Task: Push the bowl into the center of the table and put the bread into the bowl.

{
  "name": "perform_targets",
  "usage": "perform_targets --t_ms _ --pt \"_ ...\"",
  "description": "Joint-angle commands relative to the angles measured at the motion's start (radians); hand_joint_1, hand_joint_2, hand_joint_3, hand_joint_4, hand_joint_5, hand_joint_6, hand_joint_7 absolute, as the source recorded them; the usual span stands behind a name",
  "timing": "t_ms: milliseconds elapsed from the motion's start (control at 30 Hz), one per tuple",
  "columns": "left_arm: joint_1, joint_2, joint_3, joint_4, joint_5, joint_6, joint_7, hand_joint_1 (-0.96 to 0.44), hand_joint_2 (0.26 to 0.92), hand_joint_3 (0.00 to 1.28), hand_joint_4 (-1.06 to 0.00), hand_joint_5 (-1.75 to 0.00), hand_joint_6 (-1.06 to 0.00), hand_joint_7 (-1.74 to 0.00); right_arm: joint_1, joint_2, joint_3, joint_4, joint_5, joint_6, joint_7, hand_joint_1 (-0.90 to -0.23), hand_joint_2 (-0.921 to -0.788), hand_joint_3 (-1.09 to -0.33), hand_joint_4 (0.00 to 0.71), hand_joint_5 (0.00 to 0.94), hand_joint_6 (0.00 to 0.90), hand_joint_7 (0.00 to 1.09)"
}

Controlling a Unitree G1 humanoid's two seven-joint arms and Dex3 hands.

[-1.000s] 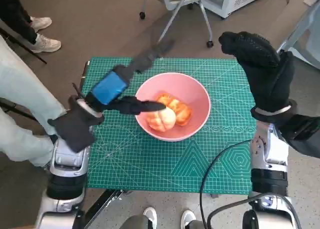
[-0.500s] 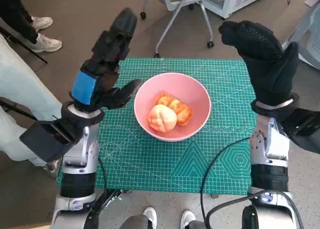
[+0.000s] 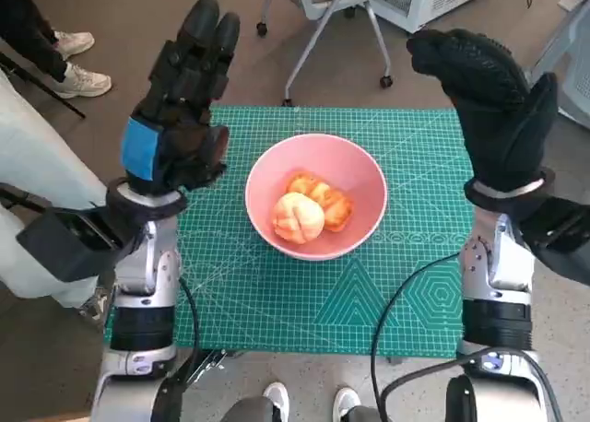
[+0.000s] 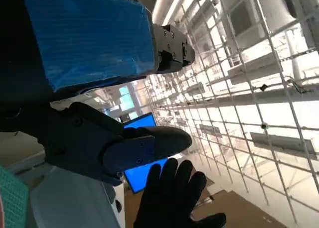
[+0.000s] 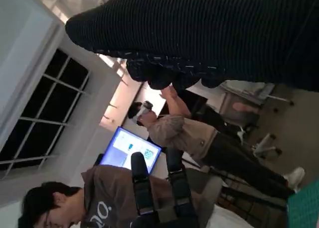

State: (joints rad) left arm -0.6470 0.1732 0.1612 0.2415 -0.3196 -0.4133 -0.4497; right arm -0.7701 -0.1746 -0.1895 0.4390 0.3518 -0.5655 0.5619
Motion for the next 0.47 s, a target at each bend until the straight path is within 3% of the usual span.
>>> perform_targets --t_ms 33,467 --pt "-0.029 0.013 0.011 0.018 -0.027 -0.004 -0.024 -0.78 0.921 0.63 -0.11 -0.02 -0.19 -0.08 0.006 0.012 0.010 0.014 -0.016 -0.005 -0.018 -0.679 -0.921 -0.735 0.194 0.003 0.141 0.30" --pt "-0.045 0.019 0.005 0.043 -0.023 -0.020 -0.058 -0.78 0.921 0.63 -0.10 -0.01 -0.17 -0.09 0.014 0.018 0.020 0.007 -0.024 -0.015 -0.045 -0.678 -0.921 -0.733 0.195 0.002 0.162 0.30"
